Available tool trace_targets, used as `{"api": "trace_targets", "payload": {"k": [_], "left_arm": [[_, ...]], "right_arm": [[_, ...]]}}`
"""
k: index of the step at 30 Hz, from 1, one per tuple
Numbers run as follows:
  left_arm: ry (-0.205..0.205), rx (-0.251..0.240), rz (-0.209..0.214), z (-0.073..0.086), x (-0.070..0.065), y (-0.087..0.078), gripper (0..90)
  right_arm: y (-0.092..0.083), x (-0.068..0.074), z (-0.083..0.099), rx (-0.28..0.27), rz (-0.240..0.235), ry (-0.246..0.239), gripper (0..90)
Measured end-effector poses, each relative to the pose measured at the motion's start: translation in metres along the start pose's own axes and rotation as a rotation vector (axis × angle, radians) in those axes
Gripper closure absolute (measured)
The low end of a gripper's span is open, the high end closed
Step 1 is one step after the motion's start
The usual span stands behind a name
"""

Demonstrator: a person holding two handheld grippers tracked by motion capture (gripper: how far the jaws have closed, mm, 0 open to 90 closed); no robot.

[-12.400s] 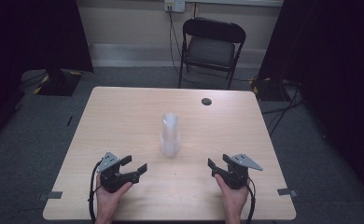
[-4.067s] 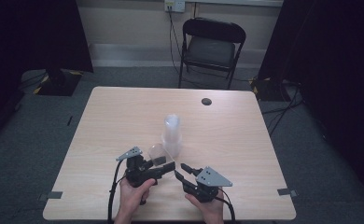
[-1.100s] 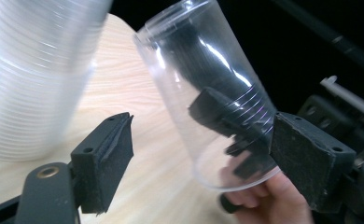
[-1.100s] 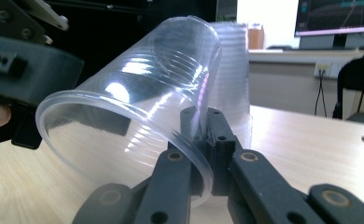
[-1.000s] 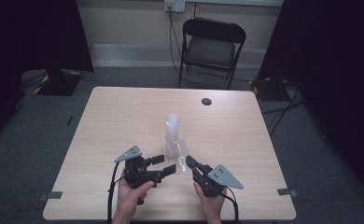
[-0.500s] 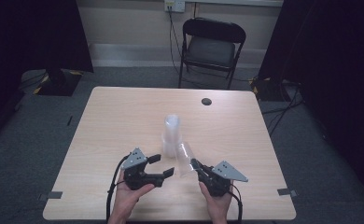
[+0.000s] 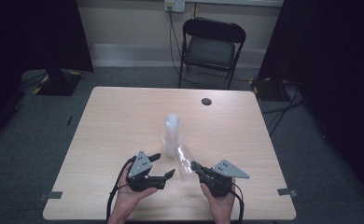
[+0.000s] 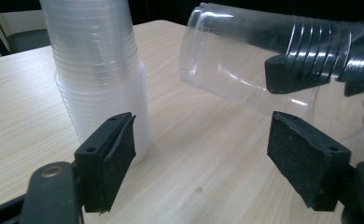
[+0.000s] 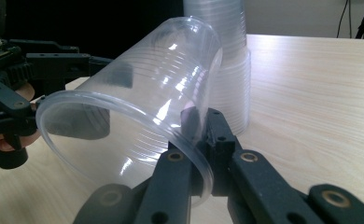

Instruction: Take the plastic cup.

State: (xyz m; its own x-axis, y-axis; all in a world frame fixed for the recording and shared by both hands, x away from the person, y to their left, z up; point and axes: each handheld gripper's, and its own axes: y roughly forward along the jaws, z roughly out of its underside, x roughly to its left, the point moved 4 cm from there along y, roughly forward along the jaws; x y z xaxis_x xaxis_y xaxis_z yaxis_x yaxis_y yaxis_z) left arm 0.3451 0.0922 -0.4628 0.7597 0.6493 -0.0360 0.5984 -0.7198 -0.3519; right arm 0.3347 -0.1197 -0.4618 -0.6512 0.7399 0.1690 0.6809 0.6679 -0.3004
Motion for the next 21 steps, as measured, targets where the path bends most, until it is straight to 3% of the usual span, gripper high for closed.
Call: {"api": "trace_targets", "payload": {"k": [6,15,21], "left_arm": [[0.045,0.007,-0.023,0.003,0.000,0.000,19.6],[0.130,0.065,-0.066,0.010,0.000,0.005,18.0],[0.146,0.076,-0.068,0.013,-0.003,0.009,16.1]], "right_arm": [[0.006,0.003,-0.001,0.072,-0.030,0.003,87.7],[0.012,0.007,-0.006,0.140,-0.067,0.002,87.7],[0.018,0.011,-0.009,0.180,-0.091,0.003,87.6]]}}
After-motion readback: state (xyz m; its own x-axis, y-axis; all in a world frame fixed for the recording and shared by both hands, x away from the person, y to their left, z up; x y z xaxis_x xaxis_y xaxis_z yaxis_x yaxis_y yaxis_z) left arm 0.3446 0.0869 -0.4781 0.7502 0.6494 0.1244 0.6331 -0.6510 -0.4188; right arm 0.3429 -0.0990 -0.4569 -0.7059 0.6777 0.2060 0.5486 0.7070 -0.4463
